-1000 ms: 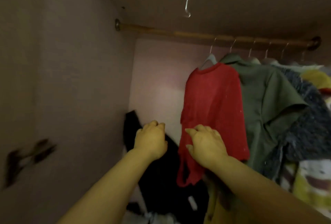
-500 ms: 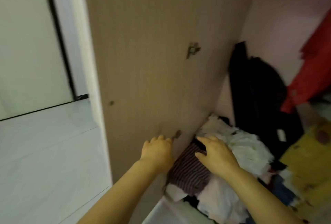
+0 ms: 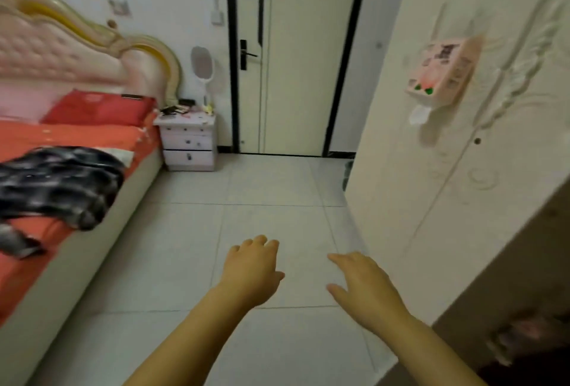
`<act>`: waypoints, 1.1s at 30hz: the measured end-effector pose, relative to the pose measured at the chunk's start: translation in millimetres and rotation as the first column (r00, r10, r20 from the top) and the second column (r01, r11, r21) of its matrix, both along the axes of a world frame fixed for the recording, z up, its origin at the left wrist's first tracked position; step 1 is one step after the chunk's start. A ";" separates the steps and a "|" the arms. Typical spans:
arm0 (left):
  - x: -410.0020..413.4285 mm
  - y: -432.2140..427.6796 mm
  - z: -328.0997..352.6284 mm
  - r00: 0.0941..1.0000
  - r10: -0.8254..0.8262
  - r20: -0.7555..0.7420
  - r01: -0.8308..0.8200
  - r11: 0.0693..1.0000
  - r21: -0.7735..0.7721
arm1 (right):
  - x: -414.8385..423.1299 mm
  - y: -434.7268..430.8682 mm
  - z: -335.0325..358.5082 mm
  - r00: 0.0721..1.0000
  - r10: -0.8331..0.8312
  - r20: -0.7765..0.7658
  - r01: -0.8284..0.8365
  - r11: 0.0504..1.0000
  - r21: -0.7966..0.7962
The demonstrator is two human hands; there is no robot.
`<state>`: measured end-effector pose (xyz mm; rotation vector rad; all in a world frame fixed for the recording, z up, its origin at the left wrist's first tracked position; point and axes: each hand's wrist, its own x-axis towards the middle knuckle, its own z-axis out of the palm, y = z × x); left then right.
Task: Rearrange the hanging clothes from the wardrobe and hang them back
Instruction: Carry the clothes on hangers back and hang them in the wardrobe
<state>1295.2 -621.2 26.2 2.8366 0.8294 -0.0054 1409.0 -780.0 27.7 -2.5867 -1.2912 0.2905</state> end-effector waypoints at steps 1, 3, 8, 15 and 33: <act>-16.0 24.2 -0.4 0.999 0.043 0.001 -0.043 0.999 -0.002 | -7.7 28.8 -0.1 0.999 0.041 0.000 -0.041 0.999 -0.005; -50.0 73.1 -0.8 0.992 0.127 0.000 -0.127 0.992 -0.003 | -23.8 86.4 -0.7 0.994 0.110 -0.003 -0.110 0.994 -0.016; -134.4 182.7 -5.9 0.947 0.322 0.002 -0.322 0.947 -0.003 | -66.5 220.5 -5.9 0.967 0.256 0.007 -0.256 0.966 -0.022; -207.3 289.1 -22.8 0.853 0.522 -0.018 -0.523 0.852 -0.033 | -112.7 363.2 -18.0 0.900 0.435 -0.022 -0.436 0.899 -0.036; -194.1 584.3 -40.8 0.567 0.823 -0.036 -0.823 0.564 -0.063 | -100.8 758.6 -48.5 0.611 0.789 -0.065 -0.792 0.607 -0.072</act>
